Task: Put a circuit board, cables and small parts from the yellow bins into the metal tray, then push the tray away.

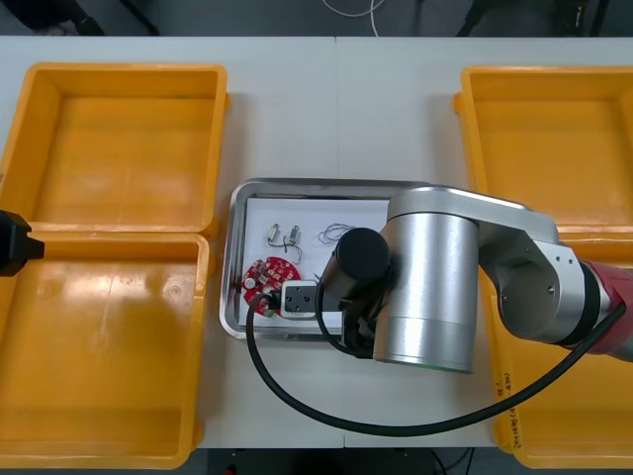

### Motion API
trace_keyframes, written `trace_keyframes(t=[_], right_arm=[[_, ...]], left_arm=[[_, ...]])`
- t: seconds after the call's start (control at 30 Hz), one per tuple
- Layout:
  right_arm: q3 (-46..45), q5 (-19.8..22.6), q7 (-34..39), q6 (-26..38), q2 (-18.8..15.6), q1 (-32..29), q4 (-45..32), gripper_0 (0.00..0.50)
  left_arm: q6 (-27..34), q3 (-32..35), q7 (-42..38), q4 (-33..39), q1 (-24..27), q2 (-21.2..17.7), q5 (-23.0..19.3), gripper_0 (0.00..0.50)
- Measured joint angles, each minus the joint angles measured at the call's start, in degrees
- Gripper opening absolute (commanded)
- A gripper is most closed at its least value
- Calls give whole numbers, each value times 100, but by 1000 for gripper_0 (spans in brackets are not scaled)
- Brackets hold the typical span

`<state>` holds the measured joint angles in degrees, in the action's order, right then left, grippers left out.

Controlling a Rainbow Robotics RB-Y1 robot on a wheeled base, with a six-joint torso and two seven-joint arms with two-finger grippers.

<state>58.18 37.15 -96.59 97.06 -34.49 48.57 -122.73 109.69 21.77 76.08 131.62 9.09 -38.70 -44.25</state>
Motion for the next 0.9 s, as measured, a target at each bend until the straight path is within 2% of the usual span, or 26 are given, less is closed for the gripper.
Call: trace_keyframes(t=[0.23, 0.43, 0.7, 0.9], right_arm=[[93, -401, 0, -147, 224, -195, 91, 500], [389, -882, 0, -440, 283, -379, 258, 500], [504, -979, -1, -499, 333, -638, 394, 500], [704, -1281, -1, -501, 437, -696, 486, 500]], left_arm=[[0, 0, 0, 0, 0, 0, 0, 500], [0, 0, 0, 0, 0, 0, 0, 500], [0, 0, 0, 0, 0, 0, 0, 500], [0, 0, 0, 0, 0, 0, 0, 500]])
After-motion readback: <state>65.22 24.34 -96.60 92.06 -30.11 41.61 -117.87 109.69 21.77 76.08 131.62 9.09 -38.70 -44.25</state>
